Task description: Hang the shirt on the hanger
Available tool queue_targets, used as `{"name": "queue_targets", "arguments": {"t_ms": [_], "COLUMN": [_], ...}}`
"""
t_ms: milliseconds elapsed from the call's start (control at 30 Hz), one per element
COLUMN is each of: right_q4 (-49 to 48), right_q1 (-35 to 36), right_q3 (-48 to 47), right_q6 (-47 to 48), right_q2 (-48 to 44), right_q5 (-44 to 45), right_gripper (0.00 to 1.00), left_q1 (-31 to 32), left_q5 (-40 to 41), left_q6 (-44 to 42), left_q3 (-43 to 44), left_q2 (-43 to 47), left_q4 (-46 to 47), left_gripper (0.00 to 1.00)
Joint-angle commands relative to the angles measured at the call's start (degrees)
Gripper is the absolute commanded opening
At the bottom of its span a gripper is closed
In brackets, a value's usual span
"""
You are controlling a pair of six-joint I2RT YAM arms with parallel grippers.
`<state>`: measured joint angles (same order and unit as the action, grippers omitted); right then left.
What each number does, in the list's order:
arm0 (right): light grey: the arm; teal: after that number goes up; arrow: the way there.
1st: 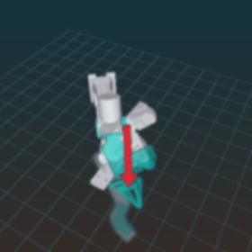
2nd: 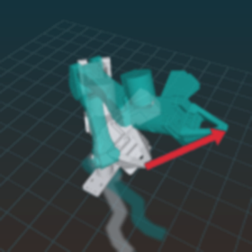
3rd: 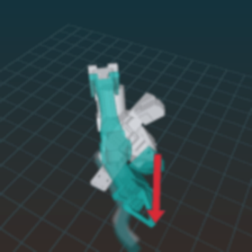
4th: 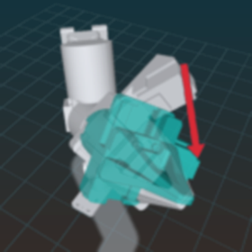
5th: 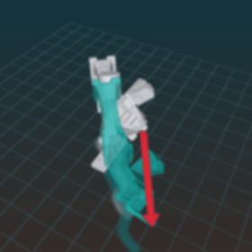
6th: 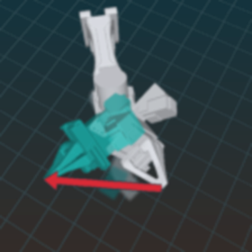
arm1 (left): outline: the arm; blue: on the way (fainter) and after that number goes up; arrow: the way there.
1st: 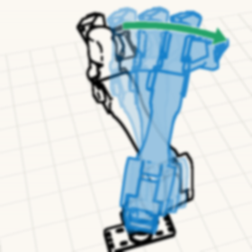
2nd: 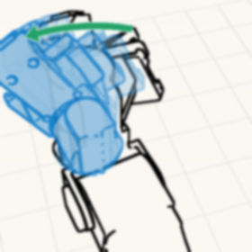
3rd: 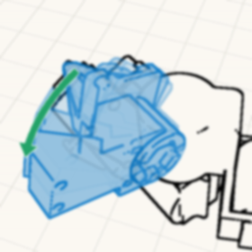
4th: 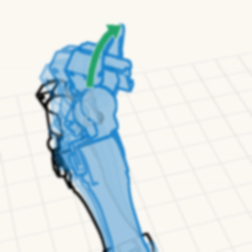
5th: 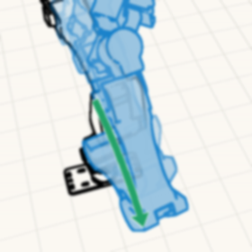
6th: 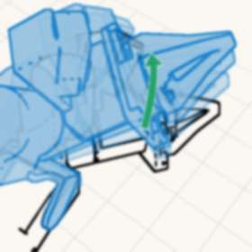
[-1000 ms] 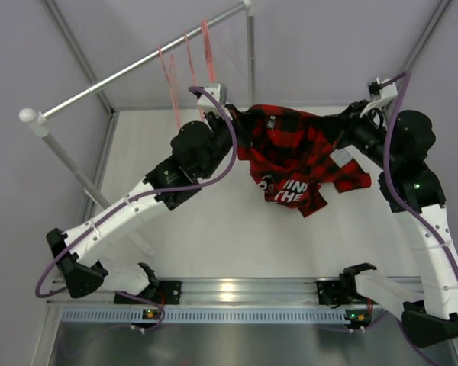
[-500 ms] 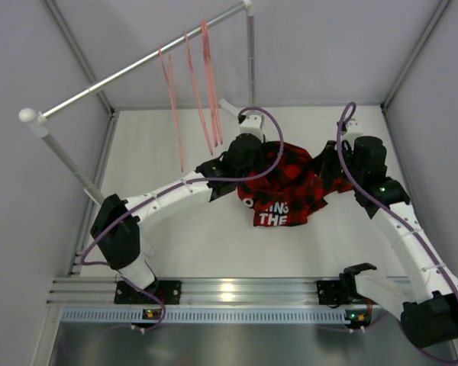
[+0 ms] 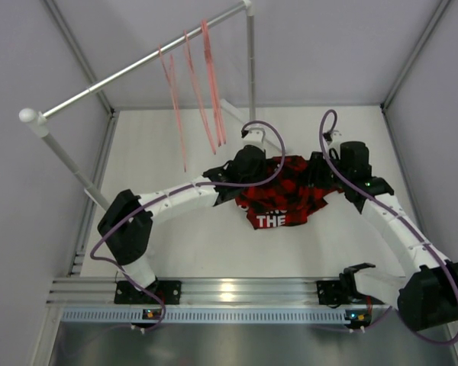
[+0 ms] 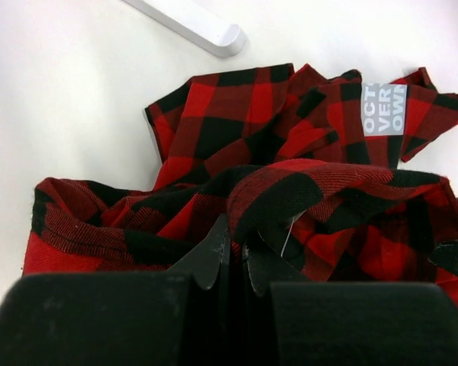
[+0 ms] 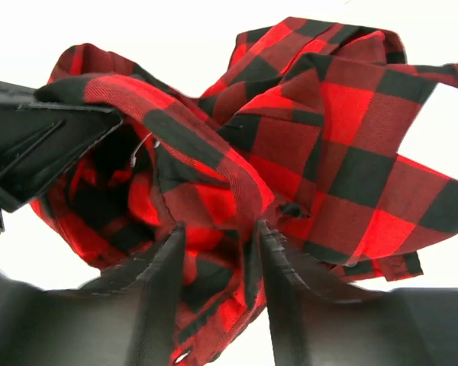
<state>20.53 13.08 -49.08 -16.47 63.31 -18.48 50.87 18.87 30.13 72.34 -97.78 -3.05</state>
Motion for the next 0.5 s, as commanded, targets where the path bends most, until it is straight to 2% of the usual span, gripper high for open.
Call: {"name": "queue_targets", "arguments": {"t_ms": [0, 33, 67, 133, 233, 267, 333, 467], "right_q4": [-4.54, -4.54, -4.54, -4.54, -4.54, -4.45, -4.45, -4.54], "right_q1": [0.89, 1.5, 2.12, 4.22, 11.42, 15.01, 17.32, 18.3], "right_q3": [-1.45, -2.15, -2.6, -4.18, -6.64, -7.25, -8.66, -10.16], "right_q6": [1.96, 2.4, 2.49, 3.46, 7.58, 9.59, 10.49, 10.32], "right_q2": [0.67, 0.94, 1.11, 1.9, 4.01, 4.89, 7.52, 11.13], "right_q5": [-3.23, -3.66, -3.58, -1.31, 4.93, 6.68, 12.47, 15.92], "right_gripper": [0.44, 0.52, 0.55, 0.59, 0.64, 0.65, 0.66, 0.65], "left_q1": [-0.16, -0.16, -0.25, -0.25, -0.51, -0.68, -0.69, -0.69], "left_q5": [-0.59, -0.33, -0.07, 0.55, 0.9, 0.9, 1.25, 1.87], "left_q6": [0.28, 0.19, 0.11, 0.1, 0.11, -0.07, -0.68, -1.65], "left_q3": [-0.97, -1.58, -1.84, -2.72, -4.22, -4.92, -5.62, -7.82], "left_q2": [2.85, 3.12, 3.64, 4.7, 6.45, 7.07, 8.83, 12.95], "left_q4": [2.43, 2.52, 2.43, 2.43, 2.17, 2.08, 1.38, 0.06], "left_gripper": [0.0, 0.0, 0.0, 0.0, 0.0, 0.0, 0.0, 0.0]}}
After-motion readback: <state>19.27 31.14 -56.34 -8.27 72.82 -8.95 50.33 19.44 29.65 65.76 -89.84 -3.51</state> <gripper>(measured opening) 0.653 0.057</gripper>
